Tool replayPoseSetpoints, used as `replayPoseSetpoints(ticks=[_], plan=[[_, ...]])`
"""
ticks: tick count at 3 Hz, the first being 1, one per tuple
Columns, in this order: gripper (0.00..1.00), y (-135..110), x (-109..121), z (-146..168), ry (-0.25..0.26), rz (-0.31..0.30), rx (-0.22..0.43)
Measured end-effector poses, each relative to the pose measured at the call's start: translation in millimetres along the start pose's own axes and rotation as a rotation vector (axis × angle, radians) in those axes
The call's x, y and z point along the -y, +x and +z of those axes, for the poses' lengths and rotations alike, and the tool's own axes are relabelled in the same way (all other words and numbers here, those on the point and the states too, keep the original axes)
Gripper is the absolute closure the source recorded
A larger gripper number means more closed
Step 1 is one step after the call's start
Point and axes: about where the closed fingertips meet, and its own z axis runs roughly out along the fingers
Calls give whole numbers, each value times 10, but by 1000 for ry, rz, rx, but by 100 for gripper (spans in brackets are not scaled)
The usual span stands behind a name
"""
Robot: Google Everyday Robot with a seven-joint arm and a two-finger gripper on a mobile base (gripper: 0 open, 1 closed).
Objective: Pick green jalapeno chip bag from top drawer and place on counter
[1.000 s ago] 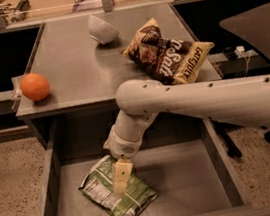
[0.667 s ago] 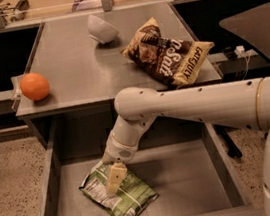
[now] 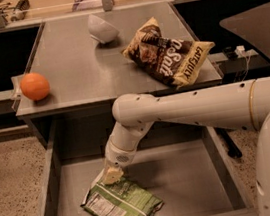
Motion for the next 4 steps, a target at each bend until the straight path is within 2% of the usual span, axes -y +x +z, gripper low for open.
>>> replayPoseSetpoints(ticks=[1, 2, 3, 4], plan=[[95, -110, -125, -118, 89, -81, 15], [100, -128, -276, -397, 209, -158, 35], [85, -90, -308, -495, 220, -131, 41], [61, -46, -447, -289, 136, -77, 47]])
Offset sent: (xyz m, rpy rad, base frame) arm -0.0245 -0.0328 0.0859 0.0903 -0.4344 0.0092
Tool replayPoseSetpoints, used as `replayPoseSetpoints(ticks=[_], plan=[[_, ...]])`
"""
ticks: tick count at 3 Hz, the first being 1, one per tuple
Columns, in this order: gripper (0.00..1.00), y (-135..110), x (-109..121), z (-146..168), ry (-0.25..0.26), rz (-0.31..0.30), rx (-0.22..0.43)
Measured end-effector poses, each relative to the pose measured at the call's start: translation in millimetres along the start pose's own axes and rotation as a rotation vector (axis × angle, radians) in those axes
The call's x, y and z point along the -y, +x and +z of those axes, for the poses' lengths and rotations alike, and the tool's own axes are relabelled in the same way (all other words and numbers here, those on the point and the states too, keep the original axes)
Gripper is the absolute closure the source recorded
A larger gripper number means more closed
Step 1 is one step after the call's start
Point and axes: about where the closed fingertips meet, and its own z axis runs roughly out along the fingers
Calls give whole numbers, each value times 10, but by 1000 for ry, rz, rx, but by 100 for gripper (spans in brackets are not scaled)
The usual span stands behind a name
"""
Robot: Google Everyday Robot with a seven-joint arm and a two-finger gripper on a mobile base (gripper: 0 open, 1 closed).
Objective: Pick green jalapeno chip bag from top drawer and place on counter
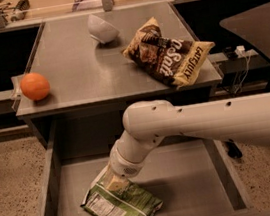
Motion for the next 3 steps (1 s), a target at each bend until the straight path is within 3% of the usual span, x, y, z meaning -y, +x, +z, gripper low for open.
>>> replayPoseSetpoints(ticks=[1, 2, 3], plan=[[38, 5, -160, 146, -22, 32, -9], [15, -40, -223, 215, -7, 31, -17], [0, -56, -263, 226, 9, 31, -26]])
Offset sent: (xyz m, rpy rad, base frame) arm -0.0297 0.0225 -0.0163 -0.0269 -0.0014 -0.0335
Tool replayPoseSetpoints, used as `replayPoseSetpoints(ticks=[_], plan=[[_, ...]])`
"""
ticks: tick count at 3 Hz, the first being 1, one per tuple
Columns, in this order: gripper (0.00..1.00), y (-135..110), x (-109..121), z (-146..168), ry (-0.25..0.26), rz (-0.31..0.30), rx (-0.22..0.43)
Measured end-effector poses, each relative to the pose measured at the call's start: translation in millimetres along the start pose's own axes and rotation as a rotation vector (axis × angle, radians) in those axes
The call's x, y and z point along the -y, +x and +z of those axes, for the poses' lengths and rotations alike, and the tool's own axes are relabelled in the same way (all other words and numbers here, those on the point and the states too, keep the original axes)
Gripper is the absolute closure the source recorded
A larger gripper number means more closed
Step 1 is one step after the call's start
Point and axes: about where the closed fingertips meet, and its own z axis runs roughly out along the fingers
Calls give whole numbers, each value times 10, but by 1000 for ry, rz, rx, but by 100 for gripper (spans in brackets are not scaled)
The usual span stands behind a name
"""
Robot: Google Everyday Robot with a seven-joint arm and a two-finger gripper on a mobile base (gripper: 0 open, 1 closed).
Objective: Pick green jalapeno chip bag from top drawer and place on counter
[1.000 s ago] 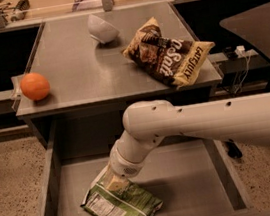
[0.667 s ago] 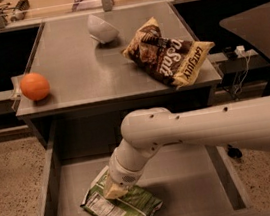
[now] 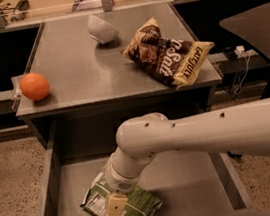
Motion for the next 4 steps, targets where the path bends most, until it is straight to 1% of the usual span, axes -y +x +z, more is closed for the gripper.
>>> replayPoseSetpoints(ticks=[1, 2, 3, 4], plan=[[0, 84, 1, 11, 21, 25, -14], [0, 311, 34, 173, 35, 42, 3], [18, 471, 72, 270, 47, 56, 7], [41, 447, 68, 232, 47, 56, 7]])
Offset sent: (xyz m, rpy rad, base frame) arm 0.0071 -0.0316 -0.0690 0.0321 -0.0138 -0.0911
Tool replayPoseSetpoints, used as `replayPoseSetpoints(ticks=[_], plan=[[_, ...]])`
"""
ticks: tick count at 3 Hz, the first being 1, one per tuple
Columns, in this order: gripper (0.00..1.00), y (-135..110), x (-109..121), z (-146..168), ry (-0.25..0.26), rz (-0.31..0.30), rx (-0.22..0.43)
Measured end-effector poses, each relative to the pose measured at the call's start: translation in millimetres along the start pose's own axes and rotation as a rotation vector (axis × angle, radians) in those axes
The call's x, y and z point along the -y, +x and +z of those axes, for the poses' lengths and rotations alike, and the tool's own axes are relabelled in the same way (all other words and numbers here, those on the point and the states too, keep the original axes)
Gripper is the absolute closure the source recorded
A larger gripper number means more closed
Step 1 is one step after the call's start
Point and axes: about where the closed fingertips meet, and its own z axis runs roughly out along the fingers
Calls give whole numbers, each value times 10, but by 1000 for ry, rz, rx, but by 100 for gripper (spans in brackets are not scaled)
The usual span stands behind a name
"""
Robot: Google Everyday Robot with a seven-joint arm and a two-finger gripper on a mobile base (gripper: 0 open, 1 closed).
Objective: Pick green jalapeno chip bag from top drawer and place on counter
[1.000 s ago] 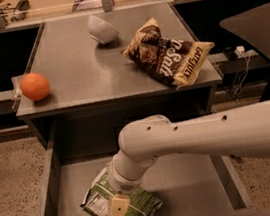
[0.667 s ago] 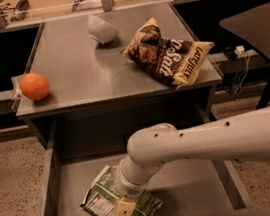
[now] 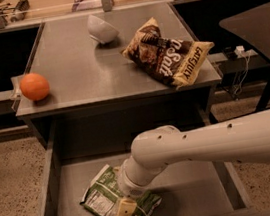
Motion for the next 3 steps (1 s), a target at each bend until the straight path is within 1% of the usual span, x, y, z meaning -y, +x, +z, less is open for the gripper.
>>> replayPoseSetpoints(ticks=[1, 2, 3], plan=[[64, -44, -6, -73, 0, 0, 0], [95, -96, -14, -158, 0, 0, 0], [100, -102, -10, -191, 3, -7, 4]])
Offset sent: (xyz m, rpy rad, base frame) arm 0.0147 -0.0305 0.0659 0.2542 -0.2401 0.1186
